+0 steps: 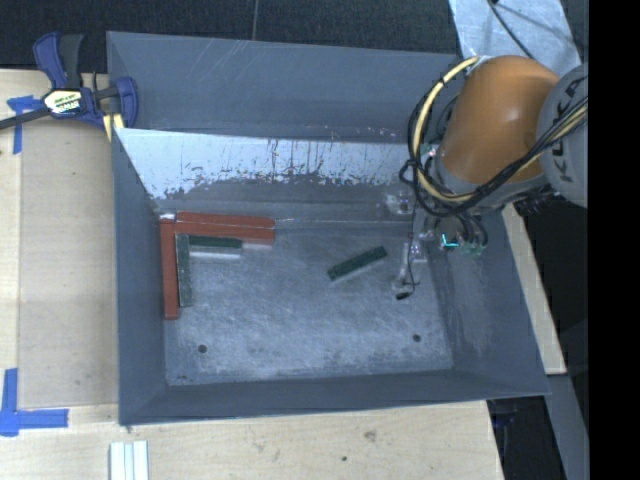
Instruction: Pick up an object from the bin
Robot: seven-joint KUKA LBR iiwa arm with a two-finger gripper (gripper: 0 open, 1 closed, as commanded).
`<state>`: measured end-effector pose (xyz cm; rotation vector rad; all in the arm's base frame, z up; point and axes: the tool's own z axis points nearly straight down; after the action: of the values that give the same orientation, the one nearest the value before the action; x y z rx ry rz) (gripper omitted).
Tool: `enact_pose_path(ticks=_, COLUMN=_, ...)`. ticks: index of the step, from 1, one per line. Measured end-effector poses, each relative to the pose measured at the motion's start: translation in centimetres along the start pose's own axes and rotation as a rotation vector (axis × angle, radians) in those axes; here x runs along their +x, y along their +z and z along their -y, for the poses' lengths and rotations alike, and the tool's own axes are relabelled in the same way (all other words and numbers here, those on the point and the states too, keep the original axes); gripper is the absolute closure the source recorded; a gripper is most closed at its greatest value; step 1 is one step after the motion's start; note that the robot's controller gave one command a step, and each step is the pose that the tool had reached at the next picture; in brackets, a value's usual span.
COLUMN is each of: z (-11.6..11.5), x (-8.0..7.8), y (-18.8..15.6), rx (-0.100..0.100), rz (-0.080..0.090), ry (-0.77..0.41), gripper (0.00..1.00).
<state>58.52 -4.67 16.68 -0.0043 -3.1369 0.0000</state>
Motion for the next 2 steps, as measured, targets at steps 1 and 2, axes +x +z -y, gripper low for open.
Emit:
enact_pose_path(ticks=1, z=-3.63, x=-3.48, y=10.08, rx=-0.001, rz=0.0, ry=-0.085, gripper=0.0)
enact_pose_path(ticks=2, z=-3.49, x=-3.73, y=9.52, rx=0.0, rz=0.009, ry=-0.084, gripper=1.0)
